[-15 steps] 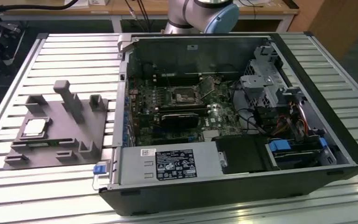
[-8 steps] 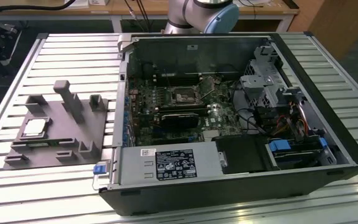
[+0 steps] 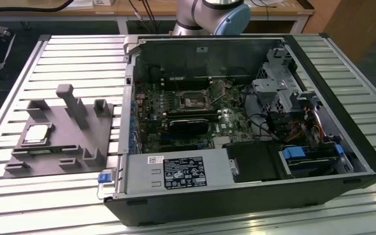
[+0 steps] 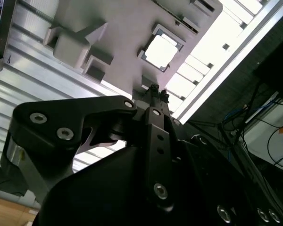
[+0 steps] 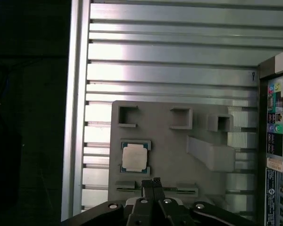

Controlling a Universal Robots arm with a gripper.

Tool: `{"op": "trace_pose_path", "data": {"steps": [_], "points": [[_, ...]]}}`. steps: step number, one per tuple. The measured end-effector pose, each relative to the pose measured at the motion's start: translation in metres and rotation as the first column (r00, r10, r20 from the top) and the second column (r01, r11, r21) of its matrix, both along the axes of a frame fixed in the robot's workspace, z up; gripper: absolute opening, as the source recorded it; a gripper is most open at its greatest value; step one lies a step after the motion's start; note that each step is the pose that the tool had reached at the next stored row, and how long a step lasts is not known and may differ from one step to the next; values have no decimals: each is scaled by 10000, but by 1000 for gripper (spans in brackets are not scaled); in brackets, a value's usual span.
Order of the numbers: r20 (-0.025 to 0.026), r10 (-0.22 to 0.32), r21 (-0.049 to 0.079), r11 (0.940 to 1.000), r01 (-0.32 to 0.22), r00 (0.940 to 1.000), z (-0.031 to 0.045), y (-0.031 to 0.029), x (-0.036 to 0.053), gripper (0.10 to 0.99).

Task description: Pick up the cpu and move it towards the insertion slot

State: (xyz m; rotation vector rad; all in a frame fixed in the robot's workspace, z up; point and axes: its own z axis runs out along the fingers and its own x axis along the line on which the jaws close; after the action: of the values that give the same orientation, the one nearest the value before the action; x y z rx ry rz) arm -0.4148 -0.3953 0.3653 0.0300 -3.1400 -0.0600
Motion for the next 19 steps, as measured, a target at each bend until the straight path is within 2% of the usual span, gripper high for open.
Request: {"op": "trace_pose_path", "data": {"steps": [8,14,15,16,18,19], "points": [[1,0,-15,10000,0,10000,-41,-2,-17,106],[0,2,-25,10000,-2,10000,-118,-3,-19,114],[1,3,-24,10000,-3,10000,-136,-3,-19,169],[1,3,-24,10000,-3,10000,-154,-3,-20,169],[0,2,-25,10000,-2,10000,-190,-3,-20,294],[-2,3,-25,10000,-3,10000,-208,-3,-20,294]]}}
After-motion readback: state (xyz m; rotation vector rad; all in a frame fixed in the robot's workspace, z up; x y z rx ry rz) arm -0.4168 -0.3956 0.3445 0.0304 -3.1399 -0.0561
